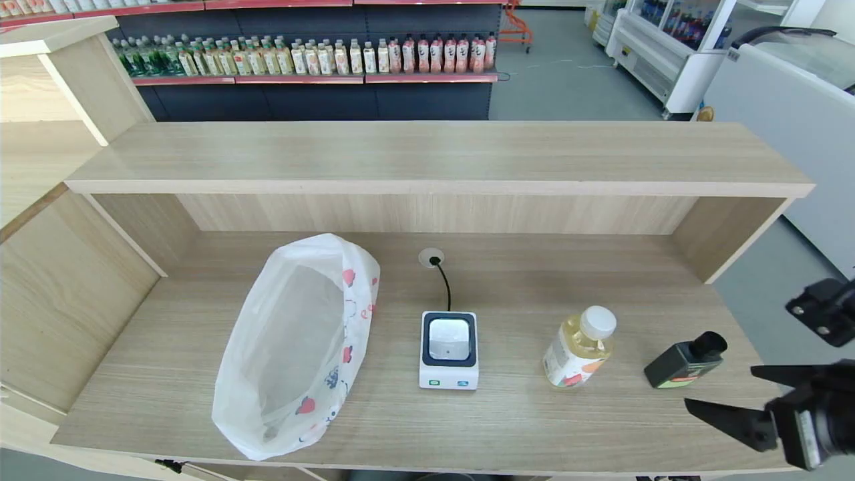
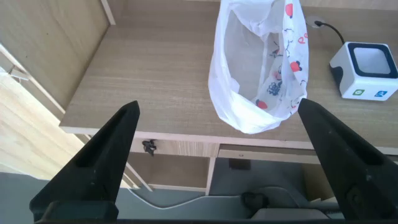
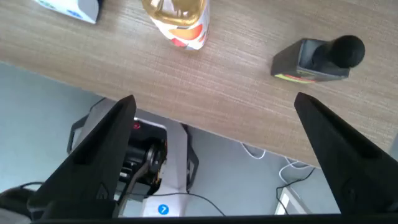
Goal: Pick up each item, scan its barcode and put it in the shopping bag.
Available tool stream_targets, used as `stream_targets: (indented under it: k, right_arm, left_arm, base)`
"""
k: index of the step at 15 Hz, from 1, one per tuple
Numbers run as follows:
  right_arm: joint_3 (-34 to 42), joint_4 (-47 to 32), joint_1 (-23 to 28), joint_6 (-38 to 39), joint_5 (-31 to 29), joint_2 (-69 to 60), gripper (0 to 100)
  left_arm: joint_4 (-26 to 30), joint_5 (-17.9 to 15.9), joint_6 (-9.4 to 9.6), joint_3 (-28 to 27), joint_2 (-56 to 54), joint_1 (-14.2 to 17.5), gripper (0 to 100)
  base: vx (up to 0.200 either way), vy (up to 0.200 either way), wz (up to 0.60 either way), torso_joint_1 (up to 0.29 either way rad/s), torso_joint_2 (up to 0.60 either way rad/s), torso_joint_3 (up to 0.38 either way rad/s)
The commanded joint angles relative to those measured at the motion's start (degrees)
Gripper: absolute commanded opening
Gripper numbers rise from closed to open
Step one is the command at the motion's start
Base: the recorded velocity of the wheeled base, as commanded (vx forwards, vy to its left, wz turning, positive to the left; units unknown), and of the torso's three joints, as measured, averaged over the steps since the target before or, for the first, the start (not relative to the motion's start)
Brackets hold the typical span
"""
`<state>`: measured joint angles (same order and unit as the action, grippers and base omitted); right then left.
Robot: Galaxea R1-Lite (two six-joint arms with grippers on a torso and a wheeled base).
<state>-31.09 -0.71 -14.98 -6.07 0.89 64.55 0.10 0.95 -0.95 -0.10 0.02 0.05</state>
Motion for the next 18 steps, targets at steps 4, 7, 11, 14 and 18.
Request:
stream_targets:
  k: [4,7,11,14,18]
  right_arm:
    - [10.1,25.1,-11.7,4.6,-13.5,23.1,100]
    - [11.2,33.0,-16.0,9.6,-18.8,29.0,100]
    - [11.9,42.0,-17.5,11.2,-24.0,34.3,100]
    - [11.5,51.6,-17.4,9.8,-24.2,38.7,100]
    - [11.5,60.6,-17.4,6.6,-24.1,44.1,100]
  left_arm:
    - [0.0,0.0,-0.02,0.0,0.0,0.0,100]
    - [0.0,0.0,-0.02,0.0,0.0,0.0,100]
    - [0.0,0.0,-0.02,0.0,0.0,0.0,100]
    - [0.0,0.0,-0.02,0.0,0.0,0.0,100]
    - [0.0,0.0,-0.02,0.0,0.0,0.0,100]
  base:
    - [0.0,0.0,0.0,0.0,0.0,0.0]
    - [0.0,0.0,0.0,0.0,0.0,0.0]
    - [0.0,0.0,0.0,0.0,0.0,0.0]
    - [0.0,0.0,0.0,0.0,0.0,0.0]
    - [0.0,0.0,0.0,0.0,0.0,0.0]
